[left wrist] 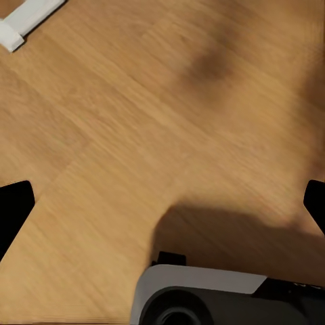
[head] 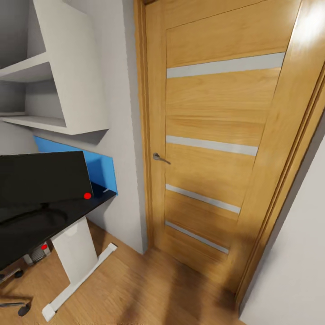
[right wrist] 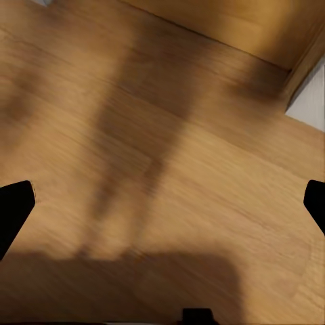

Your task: In the bedroom, organize the workspace by keeping the computer under the desk, ensuring the monitor is on the desk, placing the keyboard on the desk next to the monitor, placing the mouse on the desk next to the keyboard, moving the folder from the swivel chair onto the desk next to the mouse, stacking the notebook on top of the folder with the pen on top of the notebook, and positioning the swivel chair next to the desk.

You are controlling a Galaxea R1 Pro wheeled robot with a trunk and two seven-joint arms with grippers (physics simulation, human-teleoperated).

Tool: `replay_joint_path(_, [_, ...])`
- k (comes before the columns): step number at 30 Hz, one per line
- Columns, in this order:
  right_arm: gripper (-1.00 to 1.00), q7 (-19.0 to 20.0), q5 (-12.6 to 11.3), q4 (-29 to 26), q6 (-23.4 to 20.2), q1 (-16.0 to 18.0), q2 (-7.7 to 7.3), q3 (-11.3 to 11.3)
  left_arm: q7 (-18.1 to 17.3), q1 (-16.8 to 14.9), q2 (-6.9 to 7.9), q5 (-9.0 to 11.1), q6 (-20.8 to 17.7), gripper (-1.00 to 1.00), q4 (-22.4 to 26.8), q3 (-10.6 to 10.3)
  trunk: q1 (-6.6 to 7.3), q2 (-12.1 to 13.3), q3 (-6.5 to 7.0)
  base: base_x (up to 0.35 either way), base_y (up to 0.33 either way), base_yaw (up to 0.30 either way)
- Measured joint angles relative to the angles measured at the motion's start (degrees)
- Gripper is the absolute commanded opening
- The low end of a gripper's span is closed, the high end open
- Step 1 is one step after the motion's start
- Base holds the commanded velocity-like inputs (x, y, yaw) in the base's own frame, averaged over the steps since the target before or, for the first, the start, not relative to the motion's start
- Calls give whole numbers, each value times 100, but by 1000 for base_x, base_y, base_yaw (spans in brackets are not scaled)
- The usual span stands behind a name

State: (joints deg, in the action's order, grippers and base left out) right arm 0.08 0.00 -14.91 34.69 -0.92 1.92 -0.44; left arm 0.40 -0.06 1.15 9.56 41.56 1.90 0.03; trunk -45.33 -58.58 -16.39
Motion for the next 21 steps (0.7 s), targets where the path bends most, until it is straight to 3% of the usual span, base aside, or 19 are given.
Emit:
replay_joint_path(11, [100,0,-5,0,28,0,0,-2,-5,1,-5,0,6,100,0,-2,0,0,-16,0,0,279])
replay_joint_path(16, [100,0,-7,31,285,0,0,-5,-2,-1,-18,-1,44,100,1,-2,0,1,-17,0,0,284])
replay_joint_path(19, [100,-182,-22,63,908,0,13,-19,-1,3,-23,-1,453,100,-6,0,0,0,-17,0,0,284])
replay_joint_path(21, [100,-601,-17,109,1337,0,20,1,0,5,-20,3,1092,100,-40,1,0,0,-17,0,0,285])
